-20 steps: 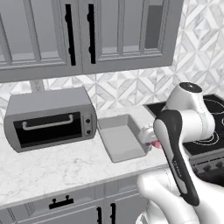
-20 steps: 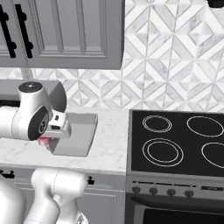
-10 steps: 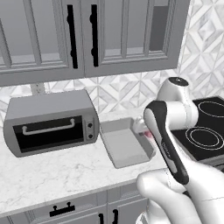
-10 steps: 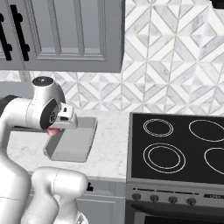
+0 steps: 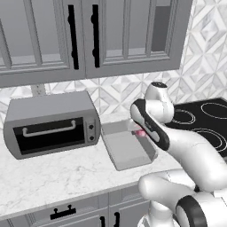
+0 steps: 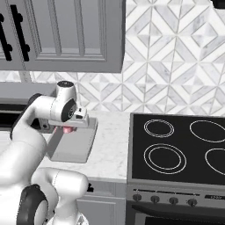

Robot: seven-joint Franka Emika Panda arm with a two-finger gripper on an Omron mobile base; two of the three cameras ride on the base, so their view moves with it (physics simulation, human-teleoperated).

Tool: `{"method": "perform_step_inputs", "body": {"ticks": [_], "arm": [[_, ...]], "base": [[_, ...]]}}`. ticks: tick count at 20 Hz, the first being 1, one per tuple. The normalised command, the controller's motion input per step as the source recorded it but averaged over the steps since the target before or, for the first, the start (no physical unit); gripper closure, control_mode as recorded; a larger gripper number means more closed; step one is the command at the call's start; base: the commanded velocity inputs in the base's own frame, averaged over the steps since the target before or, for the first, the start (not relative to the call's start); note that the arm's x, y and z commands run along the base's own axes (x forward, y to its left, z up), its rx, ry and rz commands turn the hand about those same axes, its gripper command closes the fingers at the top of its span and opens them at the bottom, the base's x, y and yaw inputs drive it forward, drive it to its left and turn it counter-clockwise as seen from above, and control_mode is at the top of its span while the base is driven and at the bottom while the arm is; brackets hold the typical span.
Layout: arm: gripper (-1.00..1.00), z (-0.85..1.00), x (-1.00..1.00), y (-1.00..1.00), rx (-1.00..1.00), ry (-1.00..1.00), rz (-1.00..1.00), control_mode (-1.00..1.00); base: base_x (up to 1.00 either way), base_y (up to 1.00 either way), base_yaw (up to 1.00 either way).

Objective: Place one bell pepper and one steak in each tupperware on the nearby counter, to pack two identical lunches.

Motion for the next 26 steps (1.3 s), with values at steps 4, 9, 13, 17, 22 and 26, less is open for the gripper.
{"method": "perform_step_inputs", "body": {"ticks": [4,9,13,17,22,26], "arm": [[1.00,-0.61,0.81,0.04,-0.02,0.14,0.00,-1.00],[1.00,-0.58,0.64,0.31,-0.08,0.17,0.00,-1.00],[1.00,-0.32,0.49,0.19,-0.05,0.17,-0.01,-1.00],[1.00,-0.34,0.19,0.00,-0.01,0.03,-0.01,-1.00],[1.00,-0.60,0.17,0.00,-0.04,0.04,0.00,-1.00],[1.00,-0.62,0.02,0.00,-0.04,0.04,0.00,-1.00]], "base": [[0.00,0.00,0.00],[0.00,0.00,0.00],[0.00,0.00,0.00],[0.00,0.00,0.00],[0.00,0.00,0.00],[0.00,0.00,0.00]]}}
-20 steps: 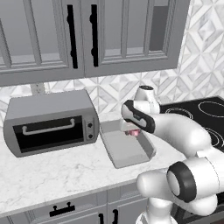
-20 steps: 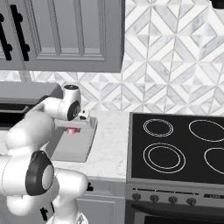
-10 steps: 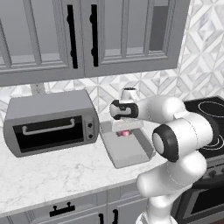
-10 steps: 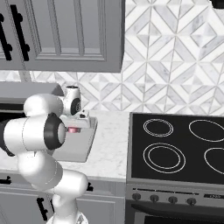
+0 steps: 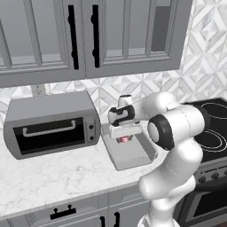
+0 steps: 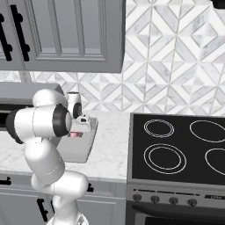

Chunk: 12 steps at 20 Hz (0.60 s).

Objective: Place one bell pepper and one steak in each tupperware on the nearby counter, to pack two identical lunches.

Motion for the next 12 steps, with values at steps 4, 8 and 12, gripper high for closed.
{"method": "perform_step_inputs", "body": {"ticks": [4,8,12], "arm": [[1.00,-0.17,0.00,0.00,-0.03,0.05,0.00,-1.00],[-1.00,0.00,0.00,0.00,0.00,0.00,0.00,-1.00],[-1.00,0.03,0.00,0.00,0.00,0.00,0.00,-1.00]], "base": [[0.00,0.00,0.00],[0.00,0.00,0.00],[0.00,0.00,0.00]]}}
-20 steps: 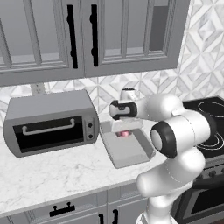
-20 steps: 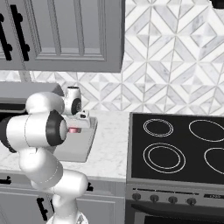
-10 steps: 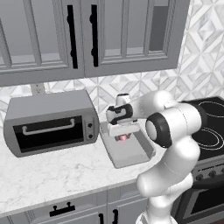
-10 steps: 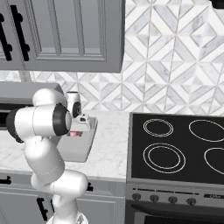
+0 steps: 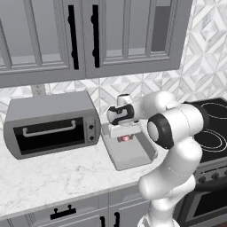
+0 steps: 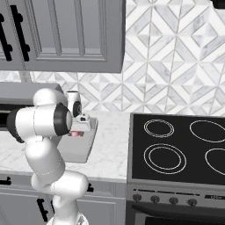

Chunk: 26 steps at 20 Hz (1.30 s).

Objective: Place one bell pepper and one steak in each tupperware on the nearby counter, to pack two identical lunches.

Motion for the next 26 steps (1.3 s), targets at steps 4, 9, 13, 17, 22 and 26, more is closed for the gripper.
{"method": "perform_step_inputs", "body": {"ticks": [4,9,13,17,22,26], "arm": [[-1.00,0.03,0.00,0.00,0.00,0.00,0.00,-1.00],[-1.00,0.21,-0.30,0.00,-0.03,-0.03,0.00,-1.00],[-1.00,0.37,-1.00,0.00,0.00,-0.09,0.00,-1.00],[-1.00,0.43,-1.00,-0.08,0.00,-0.17,0.00,-1.00],[-1.00,0.58,-1.00,-0.28,0.02,-0.16,0.00,-1.00],[-1.00,0.65,-1.00,-0.35,0.01,-0.04,0.00,-1.00]], "base": [[0.00,0.00,0.00],[0.00,0.00,0.00],[0.00,0.00,0.00],[0.00,0.00,0.00],[0.00,0.00,0.00],[0.00,0.00,0.00]]}}
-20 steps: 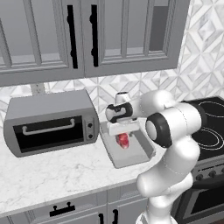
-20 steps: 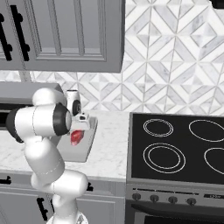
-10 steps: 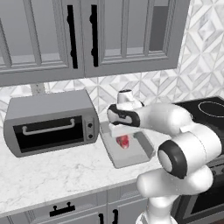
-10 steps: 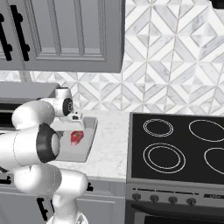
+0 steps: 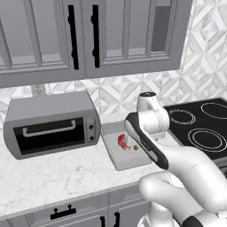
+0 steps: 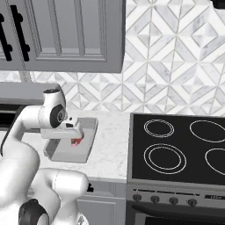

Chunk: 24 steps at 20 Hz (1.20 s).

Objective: Place one bell pepper and one steak in each tupperware on the nearby counter, to pack two identical lunches.

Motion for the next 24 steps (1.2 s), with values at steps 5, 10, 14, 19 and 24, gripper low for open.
{"method": "perform_step_inputs", "body": {"ticks": [5,10,14,19,24], "arm": [[-1.00,0.41,-0.98,-0.15,0.00,-0.03,0.00,-1.00],[-1.00,0.04,-0.29,0.00,0.00,-0.01,0.00,-1.00],[-1.00,0.00,0.00,0.00,0.00,0.00,0.00,-1.00],[-1.00,0.00,0.00,0.00,0.00,0.00,0.00,1.00],[-1.00,0.00,0.00,0.00,0.00,0.00,0.00,1.00]], "base": [[0.00,0.00,0.00],[0.00,0.00,0.00],[0.00,0.00,0.00],[-0.56,0.00,-0.05],[-1.00,0.01,0.11]]}}
